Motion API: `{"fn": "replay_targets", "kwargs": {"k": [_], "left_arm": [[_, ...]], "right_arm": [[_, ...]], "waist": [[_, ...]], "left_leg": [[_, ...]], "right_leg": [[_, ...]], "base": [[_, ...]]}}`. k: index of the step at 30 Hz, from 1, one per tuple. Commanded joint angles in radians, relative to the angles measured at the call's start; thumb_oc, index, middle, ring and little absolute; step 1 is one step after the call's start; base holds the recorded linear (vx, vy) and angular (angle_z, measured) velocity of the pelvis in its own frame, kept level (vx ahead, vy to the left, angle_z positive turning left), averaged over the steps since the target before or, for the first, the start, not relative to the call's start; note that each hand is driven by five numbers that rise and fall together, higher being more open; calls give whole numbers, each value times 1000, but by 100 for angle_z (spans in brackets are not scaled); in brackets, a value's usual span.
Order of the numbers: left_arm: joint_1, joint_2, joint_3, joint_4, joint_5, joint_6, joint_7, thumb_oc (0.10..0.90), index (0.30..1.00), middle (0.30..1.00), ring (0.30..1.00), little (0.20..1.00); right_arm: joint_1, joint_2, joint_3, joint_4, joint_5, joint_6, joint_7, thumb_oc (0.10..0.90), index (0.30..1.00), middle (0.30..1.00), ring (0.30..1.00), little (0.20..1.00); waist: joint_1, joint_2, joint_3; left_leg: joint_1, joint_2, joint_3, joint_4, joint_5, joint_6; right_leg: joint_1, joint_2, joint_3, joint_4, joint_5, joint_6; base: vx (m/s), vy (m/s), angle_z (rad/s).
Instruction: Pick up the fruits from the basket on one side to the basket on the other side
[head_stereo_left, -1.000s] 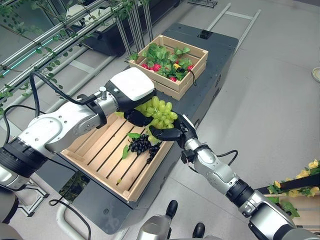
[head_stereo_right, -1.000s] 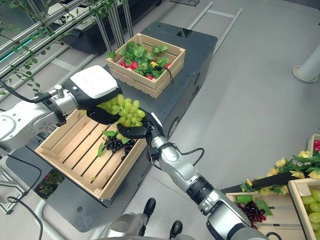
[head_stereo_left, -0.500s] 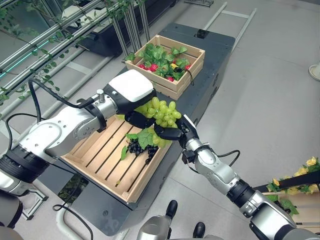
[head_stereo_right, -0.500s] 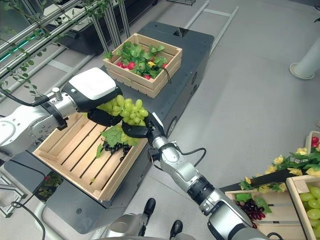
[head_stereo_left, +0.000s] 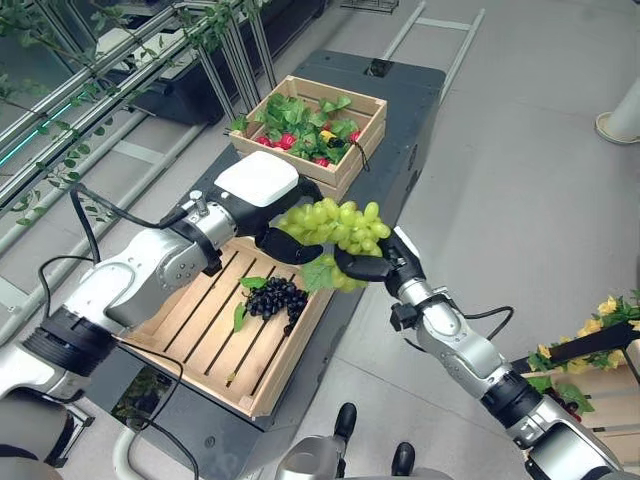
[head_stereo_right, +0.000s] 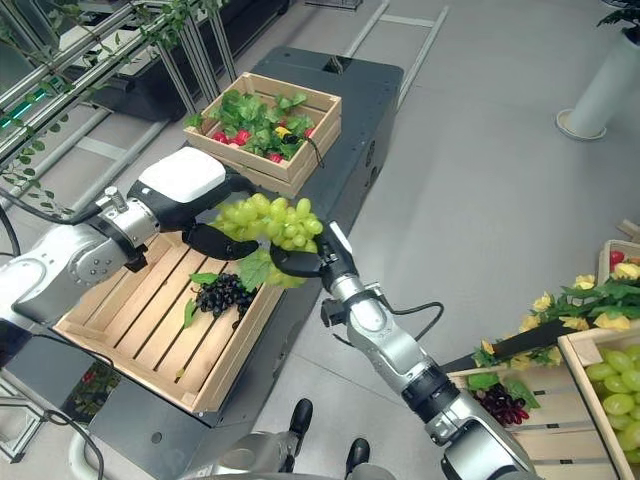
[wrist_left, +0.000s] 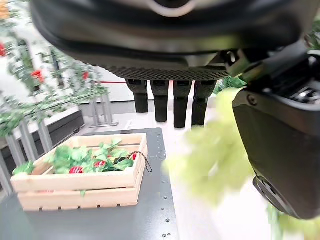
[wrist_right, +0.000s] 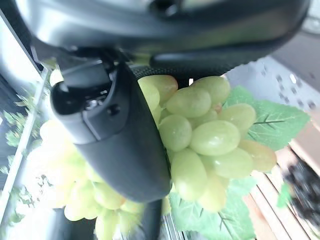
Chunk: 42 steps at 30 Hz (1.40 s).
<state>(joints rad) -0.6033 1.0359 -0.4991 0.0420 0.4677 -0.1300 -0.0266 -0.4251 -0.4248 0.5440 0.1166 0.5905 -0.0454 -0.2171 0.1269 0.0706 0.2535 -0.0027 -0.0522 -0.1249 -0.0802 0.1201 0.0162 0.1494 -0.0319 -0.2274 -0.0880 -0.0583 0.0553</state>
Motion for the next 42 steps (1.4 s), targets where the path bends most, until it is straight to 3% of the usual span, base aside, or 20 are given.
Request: {"fn": "replay_targets", "kwargs": {"k": [1, 8, 12, 15, 19, 28, 42], "left_arm": [[24, -30, 108, 124, -22, 22, 128, 800, 900, 900, 900, 900], [57, -135, 128, 129, -122, 38, 76, 800, 900, 900, 900, 900], [62, -146, 123, 118, -105, 64, 68, 800, 900, 900, 900, 900], [71, -155, 131, 115, -126, 70, 78, 800, 900, 900, 900, 900], [83, -193, 131, 120, -158, 77, 124, 800, 900, 900, 900, 900], [126, -358, 143, 185, -199, 22, 314, 800, 900, 900, 900, 900], [200, -495, 172, 221, -250, 33, 393, 800, 900, 900, 900, 900]], "right_arm": [[5, 12, -104, -146, -34, -172, 41, 400, 300, 300, 300, 300], [84, -26, -193, -171, -52, -185, 51, 400, 300, 300, 300, 300], [104, -32, -219, -161, -42, -203, 57, 400, 300, 300, 300, 300], [129, -36, -245, -171, 31, -221, 126, 400, 300, 300, 300, 300], [136, -24, -256, -197, 72, -235, 186, 400, 300, 300, 300, 300], [109, -22, -300, -309, 131, -213, 277, 400, 300, 300, 300, 300], [113, -1, -378, -489, 323, -203, 430, 400, 300, 300, 300, 300]], "waist": [[-21, -49, -183], [-76, -52, -185], [-99, -52, -185], [-124, -50, -181], [-146, -51, -179], [-174, -72, -184], [-196, -87, -183]], "left_leg": [[52, -36, 73, -7, -126, 6], [68, -29, 115, -7, -141, 10], [80, -25, 135, -7, -151, 13], [92, -19, 160, -7, -158, 15], [102, -16, 178, -7, -166, 19], [109, -9, 203, -7, -176, 25], [118, 4, 236, -3, -192, 25]], "right_leg": [[-63, -21, 24, 5, 57, 32], [-66, -17, 64, 4, 64, 37], [-65, -13, 94, 1, 67, 38], [-66, -9, 125, 1, 71, 39], [-66, -2, 149, 2, 72, 39], [-77, 14, 189, 17, 69, 36], [-86, 30, 231, 35, 55, 37]], "base": [[3, 41, -6], [17, 43, -11], [21, 43, -22], [7, 53, -37], [-3, 45, -40], [-7, 30, -21], [0, 16, -12]]}}
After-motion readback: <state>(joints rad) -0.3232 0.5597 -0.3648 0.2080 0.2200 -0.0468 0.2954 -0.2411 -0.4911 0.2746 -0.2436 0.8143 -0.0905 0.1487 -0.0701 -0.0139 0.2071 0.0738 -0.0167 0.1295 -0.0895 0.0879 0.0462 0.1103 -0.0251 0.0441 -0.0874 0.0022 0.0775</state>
